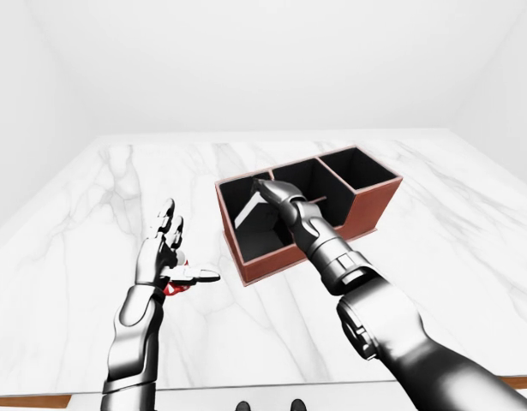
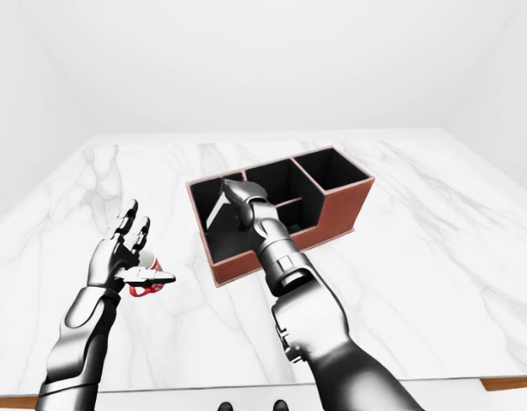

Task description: Pick up the book and place it in the left compartment of the caddy.

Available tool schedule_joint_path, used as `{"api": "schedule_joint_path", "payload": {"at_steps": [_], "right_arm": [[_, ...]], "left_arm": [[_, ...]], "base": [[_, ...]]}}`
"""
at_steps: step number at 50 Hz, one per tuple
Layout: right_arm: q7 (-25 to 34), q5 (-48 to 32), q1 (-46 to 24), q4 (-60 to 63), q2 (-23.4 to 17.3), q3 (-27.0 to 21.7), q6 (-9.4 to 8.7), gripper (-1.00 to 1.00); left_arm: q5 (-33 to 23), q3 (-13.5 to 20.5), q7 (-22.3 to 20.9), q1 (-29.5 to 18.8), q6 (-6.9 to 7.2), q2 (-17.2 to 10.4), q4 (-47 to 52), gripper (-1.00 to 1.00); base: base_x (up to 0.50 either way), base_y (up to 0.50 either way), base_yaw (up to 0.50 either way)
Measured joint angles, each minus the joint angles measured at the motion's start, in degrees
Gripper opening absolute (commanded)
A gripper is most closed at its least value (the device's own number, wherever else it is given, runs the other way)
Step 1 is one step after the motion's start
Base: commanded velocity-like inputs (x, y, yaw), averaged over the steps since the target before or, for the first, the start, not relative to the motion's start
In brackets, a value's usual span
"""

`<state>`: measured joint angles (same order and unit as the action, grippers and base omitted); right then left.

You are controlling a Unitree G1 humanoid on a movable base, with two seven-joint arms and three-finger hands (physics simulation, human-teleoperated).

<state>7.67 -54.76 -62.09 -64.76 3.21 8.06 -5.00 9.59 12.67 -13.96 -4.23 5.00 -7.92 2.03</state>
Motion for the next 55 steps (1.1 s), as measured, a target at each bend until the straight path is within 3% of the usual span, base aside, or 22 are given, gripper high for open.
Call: {"api": "schedule_joint_path", "payload": {"at_steps": [49,55], "right_arm": [[-3.3,-4.4,0.0,-7.4,2.9,0.8,0.0,-1.0],[-3.9,-3.9,-0.1,-7.3,2.9,0.8,0.01,-0.62]], "left_arm": [[0.5,0.4,-0.2,0.1,0.0,-0.2,0.6,1.0],[0.5,0.4,-0.3,0.1,0.0,-0.2,0.7,1.0]], "base": [[0.0,0.0,0.0],[0.0,0.0,0.0]]}}
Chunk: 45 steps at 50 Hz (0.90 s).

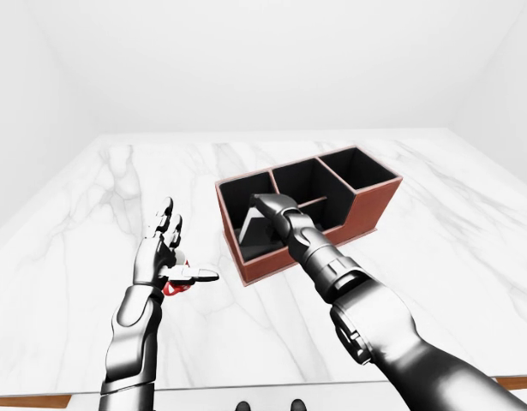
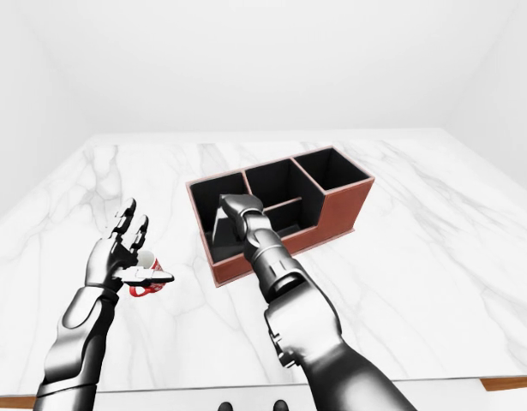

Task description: Pick up the book and place it in the left compartment of the caddy.

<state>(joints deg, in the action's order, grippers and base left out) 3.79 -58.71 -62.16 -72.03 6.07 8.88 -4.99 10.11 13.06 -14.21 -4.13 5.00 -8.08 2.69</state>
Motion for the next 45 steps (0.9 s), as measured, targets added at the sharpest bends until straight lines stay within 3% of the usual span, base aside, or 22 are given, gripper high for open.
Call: {"api": "schedule_joint_path", "payload": {"at_steps": [1,8,25,27,28,33,45], "right_arm": [[-0.1,-0.1,0.0,0.1,0.0,0.0,0.0,-0.45],[-0.6,-1.3,0.3,0.0,-0.1,0.0,-0.01,-0.22],[-0.9,-1.6,0.8,0.1,-0.3,-1.0,-0.01,-0.04],[-1.0,-1.7,0.8,0.1,-0.4,-1.0,-0.01,0.07],[-1.0,-1.8,0.9,0.2,-0.4,-1.0,-0.01,0.33],[-1.0,-2.1,1.0,0.3,-0.4,-1.1,-0.01,0.61],[0.8,-0.4,1.7,0.4,-0.1,-1.3,0.0,1.0]], "left_arm": [[0.0,0.0,0.0,0.0,0.0,0.0,0.0,1.0],[0.0,0.0,0.0,0.0,0.0,0.0,0.0,1.0],[0.0,0.0,0.0,0.1,0.0,0.1,0.4,1.0],[-0.1,0.0,-0.1,0.1,0.0,0.1,0.4,1.0],[-0.1,0.0,-0.1,0.2,0.0,0.1,0.4,1.0],[-0.1,0.0,-0.1,0.2,0.0,0.1,0.5,1.0],[-0.1,0.0,-0.2,0.2,0.0,0.1,0.5,1.0]], "base": [[0.0,0.0,0.0],[0.0,0.0,0.0],[0.0,0.0,0.0],[0.0,0.0,0.0],[0.0,0.0,0.0],[0.0,0.0,0.0],[0.0,0.0,0.0]]}}
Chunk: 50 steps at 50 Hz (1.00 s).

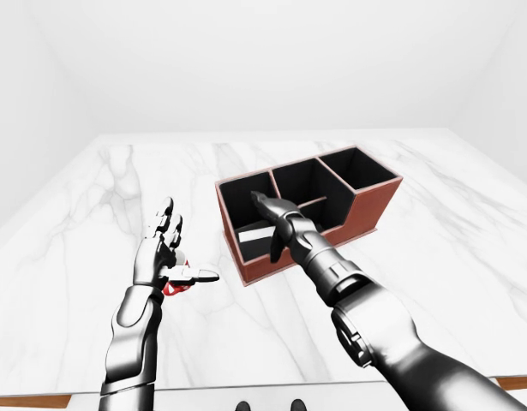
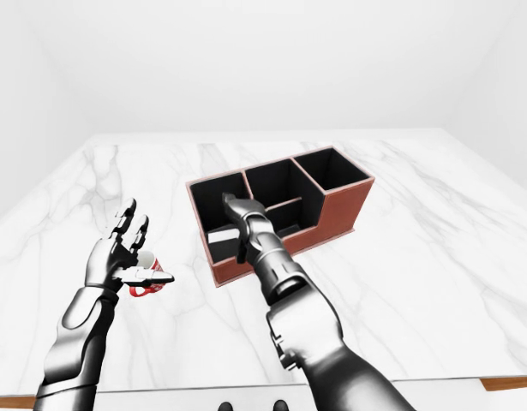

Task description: Pick up the book and place it in the left compartment of the caddy.

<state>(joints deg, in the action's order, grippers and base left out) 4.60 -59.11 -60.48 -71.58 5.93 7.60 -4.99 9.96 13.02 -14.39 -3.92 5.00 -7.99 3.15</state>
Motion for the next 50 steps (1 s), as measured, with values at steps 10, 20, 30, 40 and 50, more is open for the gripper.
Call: {"api": "schedule_joint_path", "payload": {"at_steps": [10,20,30,40,50], "right_arm": [[2.1,1.4,0.7,1.6,-0.3,-0.1,0.0,1.0],[6.4,-1.5,3.7,10.7,-1.2,0.5,-0.01,1.0],[13.3,-7.2,8.0,26.0,-1.9,0.7,0.0,1.0],[19.5,-10.9,13.1,43.5,-1.8,0.0,0.0,1.0],[22.0,-6.8,18.3,61.9,-2.8,-2.6,0.0,1.0]], "left_arm": [[0.0,0.0,0.0,0.1,0.0,0.0,0.1,1.0],[0.0,0.0,0.0,0.1,0.0,0.1,0.2,1.0],[-0.2,-0.1,0.0,0.3,0.0,0.2,0.6,1.0],[-0.3,-0.2,0.0,0.1,0.0,0.2,0.3,1.0],[-0.8,-0.6,0.4,-0.1,0.0,0.3,-0.2,1.0]], "base": [[0.0,0.0,0.0],[0.0,0.0,0.0],[0.0,0.0,0.0],[0.0,0.0,0.0],[0.0,0.0,0.0]]}}
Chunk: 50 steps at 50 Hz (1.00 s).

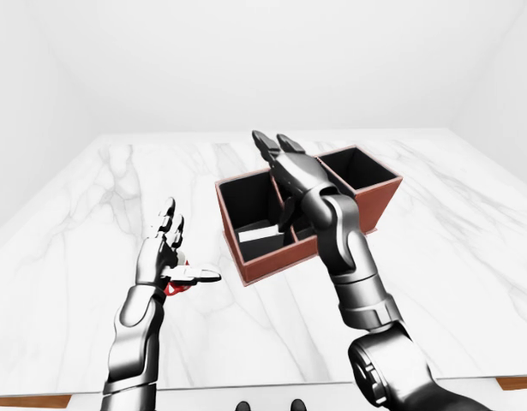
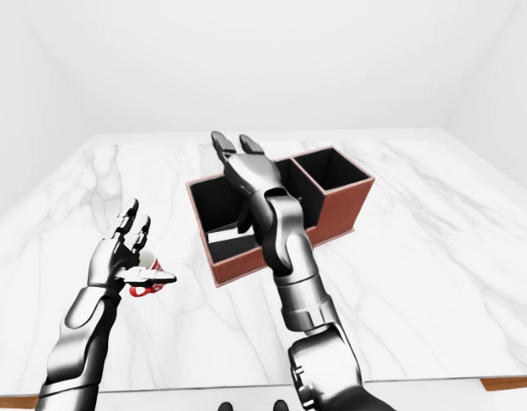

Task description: Pick up the book and place it in the left compartment of the caddy.

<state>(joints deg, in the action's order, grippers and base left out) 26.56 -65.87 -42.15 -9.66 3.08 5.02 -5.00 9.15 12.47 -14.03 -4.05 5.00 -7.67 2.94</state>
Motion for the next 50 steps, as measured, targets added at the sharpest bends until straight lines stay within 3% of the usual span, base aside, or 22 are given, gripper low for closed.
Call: {"api": "schedule_joint_path", "payload": {"at_steps": [14,26,38,50], "right_arm": [[-7.6,17.9,8.5,20.7,-2.9,-3.9,0.0,1.0],[-17.7,37.4,22.0,32.4,-6.1,-9.2,0.0,1.0],[-24.2,49.9,33.6,31.2,-7.1,-12.9,0.09,1.0],[-27.3,57.4,41.2,28.1,-6.9,-15.8,3.07,1.0]], "left_arm": [[1.5,1.9,0.2,3.3,0.0,0.6,8.9,1.0],[0.7,2.6,0.5,6.5,0.0,2.4,16.1,1.0],[-1.9,1.8,4.0,6.0,0.0,3.1,15.4,1.0],[-3.0,0.4,7.4,5.5,0.0,3.4,14.5,1.0]], "base": [[0.0,0.0,0.0],[0.0,0.0,0.0],[0.0,0.0,0.0],[0.0,0.0,0.0]]}}
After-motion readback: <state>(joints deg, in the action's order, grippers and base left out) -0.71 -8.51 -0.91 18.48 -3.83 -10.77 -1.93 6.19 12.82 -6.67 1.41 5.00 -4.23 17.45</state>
